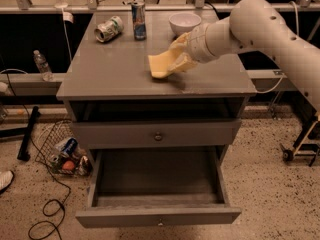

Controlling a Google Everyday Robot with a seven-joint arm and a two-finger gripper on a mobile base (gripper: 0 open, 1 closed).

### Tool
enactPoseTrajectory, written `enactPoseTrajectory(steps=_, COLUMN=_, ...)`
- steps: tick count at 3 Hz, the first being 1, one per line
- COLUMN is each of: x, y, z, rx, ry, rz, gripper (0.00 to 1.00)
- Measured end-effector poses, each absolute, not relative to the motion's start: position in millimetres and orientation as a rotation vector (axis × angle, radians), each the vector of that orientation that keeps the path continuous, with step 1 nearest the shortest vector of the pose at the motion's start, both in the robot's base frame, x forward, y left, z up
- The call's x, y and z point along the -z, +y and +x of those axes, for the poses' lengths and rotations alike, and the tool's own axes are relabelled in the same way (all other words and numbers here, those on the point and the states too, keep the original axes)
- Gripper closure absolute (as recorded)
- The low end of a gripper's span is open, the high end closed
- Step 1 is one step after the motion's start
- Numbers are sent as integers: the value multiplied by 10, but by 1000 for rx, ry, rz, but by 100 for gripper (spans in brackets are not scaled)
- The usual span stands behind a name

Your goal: Pick sponge from middle drawer and place on counter

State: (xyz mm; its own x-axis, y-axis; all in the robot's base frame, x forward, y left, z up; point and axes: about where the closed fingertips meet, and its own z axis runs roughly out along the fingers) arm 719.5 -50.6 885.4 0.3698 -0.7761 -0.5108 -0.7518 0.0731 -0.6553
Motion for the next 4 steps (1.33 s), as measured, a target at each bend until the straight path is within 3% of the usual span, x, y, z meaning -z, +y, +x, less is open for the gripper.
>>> enactPoseTrajectory(steps=3, x=-8815, y=-425, z=7164, rx=13, ry=1366, rz=-1675, gripper=29)
enactPoseTrajectory(steps=4, x=-8788, y=-386, z=7163, rx=6, ry=1364, rz=-1680, gripper=0)
